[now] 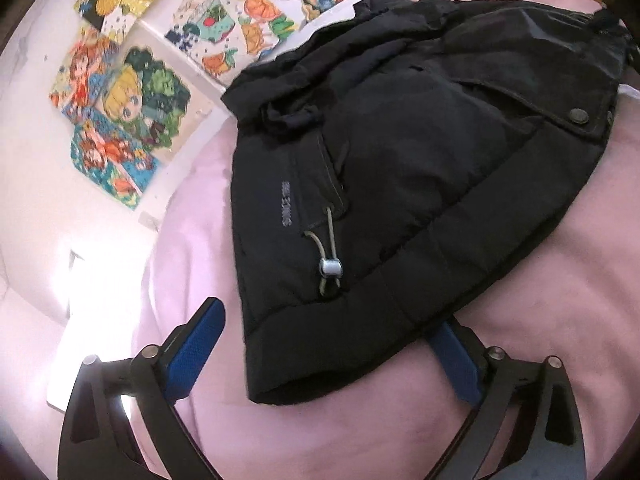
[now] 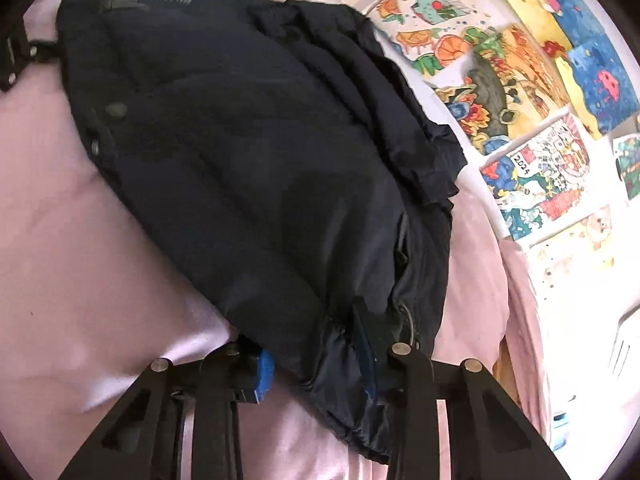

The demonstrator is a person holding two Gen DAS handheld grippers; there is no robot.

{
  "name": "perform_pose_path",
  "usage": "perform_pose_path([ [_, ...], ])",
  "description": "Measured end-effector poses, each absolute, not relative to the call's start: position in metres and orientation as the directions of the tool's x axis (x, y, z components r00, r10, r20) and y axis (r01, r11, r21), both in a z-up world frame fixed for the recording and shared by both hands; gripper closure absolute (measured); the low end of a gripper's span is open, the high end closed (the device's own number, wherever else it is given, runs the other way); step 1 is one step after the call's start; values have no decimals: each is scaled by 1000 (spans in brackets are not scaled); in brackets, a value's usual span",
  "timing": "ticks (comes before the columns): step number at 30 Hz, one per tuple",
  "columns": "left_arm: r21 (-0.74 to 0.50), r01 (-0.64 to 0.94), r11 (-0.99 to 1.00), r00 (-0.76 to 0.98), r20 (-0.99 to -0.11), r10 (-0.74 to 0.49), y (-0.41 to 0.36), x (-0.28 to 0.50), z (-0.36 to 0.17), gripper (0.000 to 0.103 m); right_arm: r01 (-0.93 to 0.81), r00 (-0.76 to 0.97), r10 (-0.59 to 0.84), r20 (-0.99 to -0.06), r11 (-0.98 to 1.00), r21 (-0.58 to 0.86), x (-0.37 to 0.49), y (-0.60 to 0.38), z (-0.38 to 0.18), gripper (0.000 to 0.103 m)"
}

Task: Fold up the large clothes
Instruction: 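Close both tools on the side edge of the black jacket, then lift the held side edge with both tools and fold it across the jacket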

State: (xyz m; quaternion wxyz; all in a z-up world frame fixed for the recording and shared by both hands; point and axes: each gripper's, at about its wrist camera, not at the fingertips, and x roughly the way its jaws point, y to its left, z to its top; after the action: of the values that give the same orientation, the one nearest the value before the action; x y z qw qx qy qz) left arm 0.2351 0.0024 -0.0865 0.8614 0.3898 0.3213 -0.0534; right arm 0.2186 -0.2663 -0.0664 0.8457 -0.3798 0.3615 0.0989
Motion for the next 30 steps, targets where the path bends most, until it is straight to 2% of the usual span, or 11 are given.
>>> perform_pose_path([
  [3, 675, 352, 648, 808, -569, 153, -3, 230, -86, 13, -411, 706, -38, -707, 791, -452, 225, -276, -46, 80],
  [6, 669, 377, 641, 812, -571, 119, -7, 220, -90, 13, -378, 713, 28, -701, 857, -351, 229, -282, -27, 83],
  [10, 665, 360, 654, 813, -568, 129, -8, 216, -94, 14, -347, 731, 78, -678, 898, -270, 232, -286, -7, 86],
  [11, 656, 352, 667, 810, -571, 134, -7, 219, -93, 18, -341, 735, 86, -672, 904, -257, 232, -287, -3, 86],
  [12, 650, 341, 679, 808, -572, 142, -5, 221, -91, 23, -338, 738, 91, -668, 907, -251, 232, -288, -1, 86],
  [14, 653, 323, 686, 801, -574, 169, -6, 225, -91, 57, -335, 743, 92, -663, 909, -249, 231, -287, 2, 86],
  [18, 630, 333, 702, 787, -595, 161, -9, 228, -89, 76, -335, 743, 83, -665, 905, -262, 228, -286, -1, 86],
  [20, 622, 333, 709, 798, -586, 139, -12, 223, -83, 96, -337, 744, 77, -664, 901, -273, 227, -286, -3, 87],
  [23, 613, 308, 728, 830, -546, 108, -15, 214, -69, 98, -329, 746, 60, -664, 899, -288, 222, -288, -6, 92],
  [30, 553, 318, 770, 864, -503, 4, -6, 181, -21, 99, -365, 727, 29, -686, 862, -351, 197, -288, 7, 94],
])
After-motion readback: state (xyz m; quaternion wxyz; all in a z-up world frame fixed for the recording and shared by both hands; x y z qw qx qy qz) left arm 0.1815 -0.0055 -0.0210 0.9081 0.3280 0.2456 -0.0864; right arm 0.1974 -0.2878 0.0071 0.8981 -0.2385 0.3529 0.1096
